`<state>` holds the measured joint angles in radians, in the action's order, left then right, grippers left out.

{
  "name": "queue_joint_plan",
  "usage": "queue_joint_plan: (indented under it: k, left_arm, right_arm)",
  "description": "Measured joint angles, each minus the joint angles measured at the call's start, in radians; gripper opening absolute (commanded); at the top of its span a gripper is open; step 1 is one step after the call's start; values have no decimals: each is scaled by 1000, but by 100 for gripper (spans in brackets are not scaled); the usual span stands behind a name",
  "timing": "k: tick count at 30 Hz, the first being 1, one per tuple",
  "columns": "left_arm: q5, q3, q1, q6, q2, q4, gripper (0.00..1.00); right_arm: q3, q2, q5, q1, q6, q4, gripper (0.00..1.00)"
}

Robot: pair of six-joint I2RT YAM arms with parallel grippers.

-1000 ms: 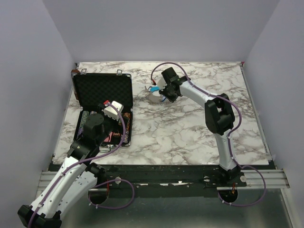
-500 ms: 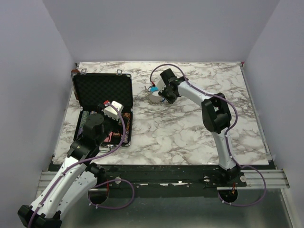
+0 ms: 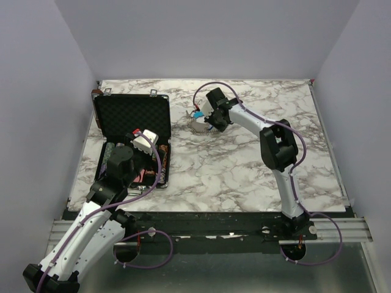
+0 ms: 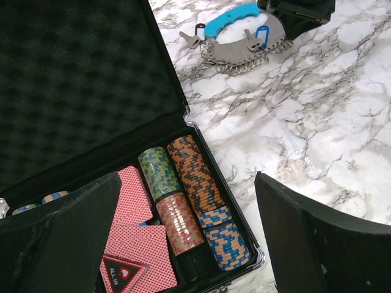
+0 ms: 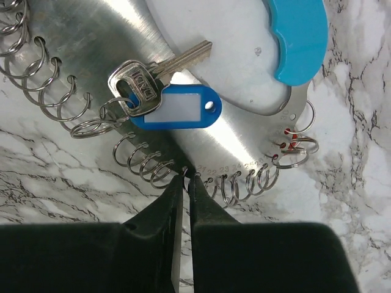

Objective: Put the keys on the keyring

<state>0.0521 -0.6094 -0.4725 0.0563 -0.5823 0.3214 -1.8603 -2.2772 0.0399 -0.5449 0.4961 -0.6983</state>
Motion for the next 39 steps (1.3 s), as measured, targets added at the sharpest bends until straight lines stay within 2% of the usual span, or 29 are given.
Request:
queue_joint_plan:
  k: [7,17,22,34,35,37,39]
  left_arm:
    - [0,0,0,0,0,0,99]
    - [0,0,2,0,0,-1,99]
    - [-1,0,2,0,0,-2,99]
    - [-2,0,2,0,5,-3,99]
    - [-2,0,2,0,5,-3,99]
    - [-2,0,2,0,6,-3,99]
    - [-2,0,2,0,6,-3,99]
  right_arm:
    - [20,40,-24,0,-2,-3,9]
    - [31,83,-217,0,-56,-104,5]
    - [71,152,-298,4,-87,-144,12]
    - [150,156,-364,10,-100,-161,13]
    - [150,156,-364,10,-101,-160,16]
    - [150,156,-367,10,-104,-160,29]
    - [150,156,-378,10,-108,-160,30]
